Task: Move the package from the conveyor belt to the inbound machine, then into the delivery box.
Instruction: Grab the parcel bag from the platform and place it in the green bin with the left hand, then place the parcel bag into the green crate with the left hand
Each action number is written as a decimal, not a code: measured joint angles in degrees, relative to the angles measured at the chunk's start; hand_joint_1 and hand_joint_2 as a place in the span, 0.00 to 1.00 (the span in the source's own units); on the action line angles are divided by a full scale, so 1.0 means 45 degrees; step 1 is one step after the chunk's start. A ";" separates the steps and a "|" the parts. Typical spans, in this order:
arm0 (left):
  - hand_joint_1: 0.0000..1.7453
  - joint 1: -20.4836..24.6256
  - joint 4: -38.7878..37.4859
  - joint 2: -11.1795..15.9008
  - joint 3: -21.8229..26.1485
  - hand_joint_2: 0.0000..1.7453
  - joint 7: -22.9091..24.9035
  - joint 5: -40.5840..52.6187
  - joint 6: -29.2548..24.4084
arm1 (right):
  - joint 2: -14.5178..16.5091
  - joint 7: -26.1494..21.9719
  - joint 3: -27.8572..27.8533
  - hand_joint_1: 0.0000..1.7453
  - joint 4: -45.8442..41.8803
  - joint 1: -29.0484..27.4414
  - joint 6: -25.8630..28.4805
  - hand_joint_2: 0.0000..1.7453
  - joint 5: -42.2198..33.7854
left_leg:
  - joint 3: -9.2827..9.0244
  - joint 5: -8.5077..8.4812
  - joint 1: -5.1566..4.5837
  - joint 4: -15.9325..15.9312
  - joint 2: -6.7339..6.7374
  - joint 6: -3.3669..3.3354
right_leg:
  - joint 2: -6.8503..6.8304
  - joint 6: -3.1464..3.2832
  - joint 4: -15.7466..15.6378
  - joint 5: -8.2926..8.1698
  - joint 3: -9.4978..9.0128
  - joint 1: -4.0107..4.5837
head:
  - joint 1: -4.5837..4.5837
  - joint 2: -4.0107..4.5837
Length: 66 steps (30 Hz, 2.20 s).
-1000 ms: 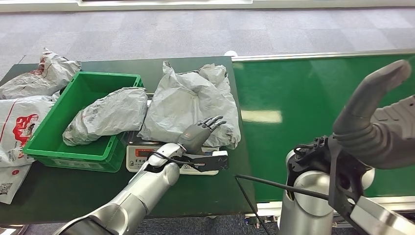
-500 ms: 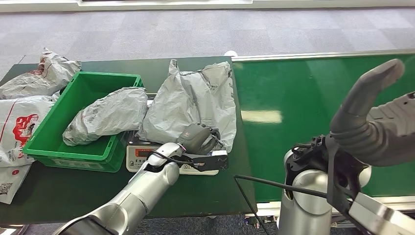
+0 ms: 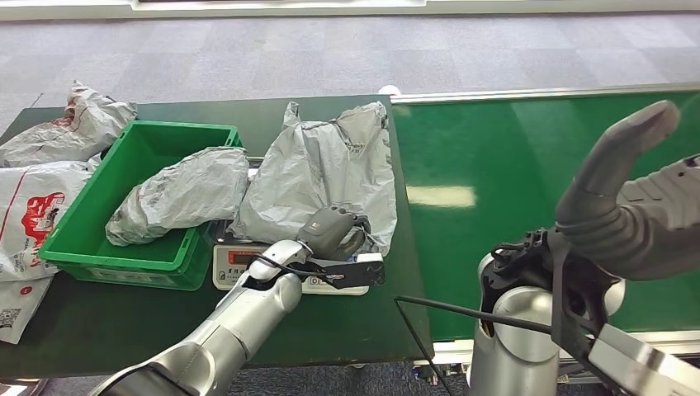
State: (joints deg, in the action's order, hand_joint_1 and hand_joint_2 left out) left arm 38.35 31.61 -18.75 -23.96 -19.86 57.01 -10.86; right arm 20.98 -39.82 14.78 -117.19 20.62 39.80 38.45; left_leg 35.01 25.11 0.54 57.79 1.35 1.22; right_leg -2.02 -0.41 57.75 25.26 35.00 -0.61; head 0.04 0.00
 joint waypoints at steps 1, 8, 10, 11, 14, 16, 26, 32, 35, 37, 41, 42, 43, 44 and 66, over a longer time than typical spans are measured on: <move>1.00 0.0000 0.0000 0.0007 0.0000 1.00 0.0006 0.0033 -0.0044 | 0.0000 0.0000 0.0001 0.00 0.0002 0.0000 0.0000 1.00 -0.0001 | 0.0000 0.0000 0.0000 0.0000 0.0000 0.0000 | 0.0000 0.0000 0.0000 0.0000 0.0000 0.0000 | 0.0000 0.0000; 1.00 -0.0051 0.0733 0.0148 0.0135 1.00 0.1122 0.1215 -0.4457 | 0.0000 0.0000 0.0004 0.00 0.0033 -0.0024 0.0000 1.00 0.0291 | 0.0001 -0.0001 0.0002 0.0000 0.0000 0.0001 | 0.0000 0.0001 0.0004 -0.0001 -0.0002 0.0003 | -0.0002 0.0000; 1.00 -0.0233 0.1951 0.0295 0.0458 1.00 0.1716 0.2332 -0.5960 | 0.0000 0.0001 0.0000 0.00 0.0033 -0.0055 0.0001 1.00 0.0393 | 0.0001 -0.0001 0.0003 -0.0001 0.0003 0.0002 | 0.0003 0.0001 0.0007 -0.0001 -0.0002 0.0005 | -0.0002 0.0000; 1.00 -0.0406 0.2877 0.0373 0.0763 1.00 0.1888 0.3036 -0.6283 | 0.0000 0.0002 -0.0006 0.00 0.0033 -0.0074 0.0004 1.00 0.0414 | 0.0001 -0.0001 0.0004 -0.0001 0.0006 0.0002 | 0.0009 0.0002 0.0008 0.0000 0.0002 0.0006 | -0.0004 0.0000; 1.00 -0.0835 0.5646 0.0537 0.1903 1.00 0.1948 0.4618 -0.6561 | 0.0000 0.0005 -0.0027 0.00 0.0033 -0.0108 0.0007 1.00 0.0418 | 0.0001 0.0000 0.0005 -0.0002 0.0012 0.0003 | 0.0020 0.0003 0.0008 0.0002 0.0008 0.0007 | -0.0002 0.0000; 1.00 -0.1044 0.7059 0.0627 0.2520 1.00 0.1856 0.4899 -0.6568 | 0.0000 0.0005 -0.0041 0.00 0.0033 -0.0113 0.0007 1.00 0.0413 | 0.0000 0.0002 0.0006 -0.0004 0.0013 0.0005 | 0.0022 0.0004 0.0008 0.0005 0.0008 0.0007 | -0.0004 0.0000; 1.00 -0.1858 1.1083 0.0820 0.3925 1.00 0.1512 0.6088 -0.6553 | 0.0000 0.0005 -0.0091 0.00 0.0033 -0.0124 0.0008 1.00 0.0344 | 0.0001 0.0001 0.0006 -0.0004 0.0011 0.0005 | 0.0017 0.0001 0.0008 0.0007 0.0001 0.0006 | -0.0004 0.0000; 1.00 -0.2049 1.4462 0.1619 0.5192 1.00 0.0239 0.6545 -0.6553 | 0.0000 0.0005 -0.0162 0.00 0.0061 -0.0133 0.0008 1.00 0.0277 | -0.0001 0.0002 0.0024 -0.0011 0.0010 0.0009 | 0.0019 0.0015 0.0010 0.0018 0.0005 0.0023 | -0.0006 0.0000; 1.00 -0.2053 1.5656 0.1849 0.6363 1.00 -0.1942 0.6549 -0.6547 | 0.0000 0.0005 -0.0175 0.00 0.0107 -0.0130 0.0005 1.00 0.0322 | -0.0001 0.0000 0.0038 -0.0013 0.0006 0.0014 | 0.0013 0.0023 0.0010 0.0024 0.0002 0.0035 | -0.0004 0.0000; 1.00 -0.2057 1.6112 0.1971 0.7309 1.00 -0.3327 0.6550 -0.6538 | 0.0000 0.0005 -0.0186 0.00 0.0136 -0.0127 0.0005 1.00 0.0394 | -0.0004 -0.0001 0.0038 -0.0016 0.0009 0.0016 | 0.0016 0.0024 0.0011 0.0024 -0.0001 0.0034 | -0.0001 0.0000; 1.00 -0.2195 1.6116 0.2726 0.9382 1.00 -0.4276 0.6550 -0.6522 | 0.0000 0.0004 -0.0268 0.00 0.0180 -0.0128 0.0009 1.00 0.0549 | -0.0020 -0.0012 0.0046 -0.0020 0.0031 0.0038 | 0.0041 0.0037 0.0012 0.0022 0.0007 0.0038 | -0.0010 0.0000; 1.00 -0.2224 1.6074 0.2857 0.9789 1.00 -0.4261 0.6550 -0.6517 | 0.0000 0.0004 -0.0288 0.00 0.0191 -0.0127 0.0009 1.00 0.0563 | -0.0019 -0.0016 0.0050 -0.0020 0.0026 0.0043 | 0.0040 0.0042 0.0012 0.0022 0.0008 0.0041 | -0.0007 0.0000; 1.00 -0.2257 1.6019 0.2972 1.0120 1.00 -0.4138 0.6550 -0.6515 | 0.0000 0.0005 -0.0300 0.00 0.0208 -0.0127 0.0007 1.00 0.0585 | -0.0017 -0.0018 0.0053 -0.0020 0.0016 0.0047 | 0.0032 0.0044 0.0013 0.0024 0.0005 0.0045 | -0.0009 0.0000; 1.00 -0.2304 1.5938 0.3083 1.0363 1.00 -0.3875 0.6550 -0.6515 | 0.0000 0.0005 -0.0306 0.00 0.0232 -0.0126 0.0006 1.00 0.0611 | -0.0016 -0.0019 0.0054 -0.0020 0.0008 0.0048 | 0.0025 0.0046 0.0014 0.0025 0.0001 0.0048 | -0.0003 0.0000; 0.00 0.0003 0.6085 0.8544 -0.3586 1.00 1.0328 0.6603 -0.6525 | 0.0004 0.0005 -0.0423 0.00 0.0744 -0.0057 0.0005 1.00 0.0990 | -0.0004 -0.0061 0.0075 -0.0010 0.0065 0.0108 | 0.0064 0.0114 0.0015 -0.0055 0.0047 0.0054 | 0.0021 0.0000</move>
State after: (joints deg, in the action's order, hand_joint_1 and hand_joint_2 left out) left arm 38.36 58.99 19.70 -40.09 26.61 86.73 -40.22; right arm 21.00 -39.80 12.87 -113.84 20.36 39.82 42.91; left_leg 34.99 24.83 0.88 57.75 1.64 1.71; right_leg -1.73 0.11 57.82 25.01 35.21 -0.37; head 0.14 0.00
